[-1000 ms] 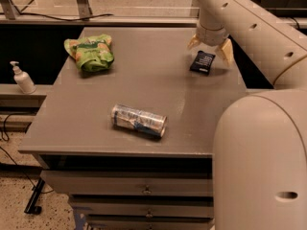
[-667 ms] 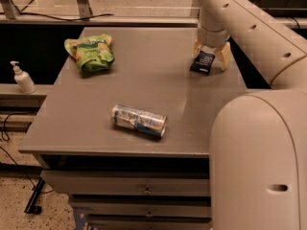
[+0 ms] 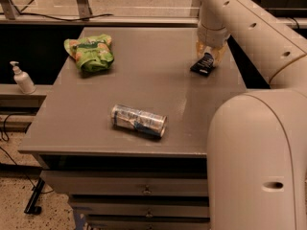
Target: Move rxbar blueberry near redbull can
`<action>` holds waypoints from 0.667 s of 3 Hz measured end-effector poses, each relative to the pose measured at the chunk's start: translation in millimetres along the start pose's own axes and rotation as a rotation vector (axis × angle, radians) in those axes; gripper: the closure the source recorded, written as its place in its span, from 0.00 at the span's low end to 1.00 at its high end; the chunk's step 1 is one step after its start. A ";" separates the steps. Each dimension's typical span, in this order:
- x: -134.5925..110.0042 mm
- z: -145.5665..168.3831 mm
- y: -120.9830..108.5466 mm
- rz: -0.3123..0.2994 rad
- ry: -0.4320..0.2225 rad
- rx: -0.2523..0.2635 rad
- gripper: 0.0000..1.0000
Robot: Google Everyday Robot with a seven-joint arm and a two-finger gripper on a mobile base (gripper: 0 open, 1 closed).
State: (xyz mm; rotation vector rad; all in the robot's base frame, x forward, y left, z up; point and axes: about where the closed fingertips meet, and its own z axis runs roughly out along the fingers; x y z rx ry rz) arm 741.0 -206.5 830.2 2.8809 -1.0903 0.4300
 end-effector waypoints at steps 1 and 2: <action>-13.1 -4.3 -1.2 -0.002 -0.027 -0.008 1.00; -32.1 -26.4 -0.2 0.022 -0.070 0.004 1.00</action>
Offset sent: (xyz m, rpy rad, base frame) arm -0.0672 0.0400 0.0459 0.0987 0.1034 -0.0465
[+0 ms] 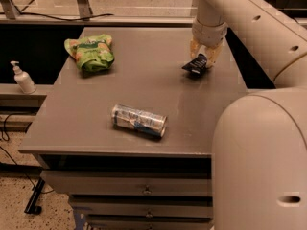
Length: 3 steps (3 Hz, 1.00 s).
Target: Move rxbar blueberry near redbull can
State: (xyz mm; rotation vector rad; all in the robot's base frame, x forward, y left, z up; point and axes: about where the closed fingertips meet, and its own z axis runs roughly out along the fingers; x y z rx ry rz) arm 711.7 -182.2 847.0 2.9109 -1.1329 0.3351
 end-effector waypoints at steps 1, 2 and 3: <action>-20.5 -23.0 13.3 0.028 -0.037 0.033 1.00; -39.8 -39.8 42.4 0.076 -0.065 0.070 1.00; -62.0 -45.6 69.4 0.131 -0.066 0.105 1.00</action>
Offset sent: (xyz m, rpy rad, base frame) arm -0.1247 -0.0184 0.0385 0.1608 0.0151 -0.1113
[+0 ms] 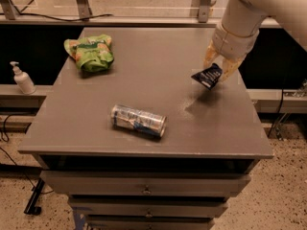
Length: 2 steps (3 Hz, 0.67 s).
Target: Move rxbar blueberry near redbull can
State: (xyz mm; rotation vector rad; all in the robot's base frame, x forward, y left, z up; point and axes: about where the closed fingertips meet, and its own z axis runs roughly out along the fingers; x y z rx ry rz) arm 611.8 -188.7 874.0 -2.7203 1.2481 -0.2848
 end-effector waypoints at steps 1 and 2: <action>-34.5 21.0 27.8 0.043 0.004 0.010 1.00; -33.8 19.5 26.8 0.044 0.005 0.013 1.00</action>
Offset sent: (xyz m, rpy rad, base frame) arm -0.0258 0.0059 -0.0120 0.0187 -0.0239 -0.0377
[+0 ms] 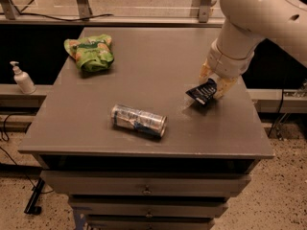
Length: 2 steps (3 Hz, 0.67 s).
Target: Move rxbar blueberry near redbull can
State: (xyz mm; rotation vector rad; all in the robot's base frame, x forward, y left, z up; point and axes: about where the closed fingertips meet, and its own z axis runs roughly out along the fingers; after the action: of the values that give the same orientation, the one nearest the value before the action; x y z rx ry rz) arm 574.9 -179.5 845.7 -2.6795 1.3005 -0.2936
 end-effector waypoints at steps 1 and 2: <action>-15.9 -14.1 -0.6 -0.014 -0.008 0.006 1.00; -41.9 -18.3 6.2 -0.015 -0.011 0.007 1.00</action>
Offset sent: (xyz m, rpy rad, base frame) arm -0.0652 0.0491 -0.0005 0.0054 0.0242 0.0219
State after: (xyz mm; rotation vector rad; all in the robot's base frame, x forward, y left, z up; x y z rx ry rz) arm 540.4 -151.1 857.5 -2.6824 1.2743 -0.2844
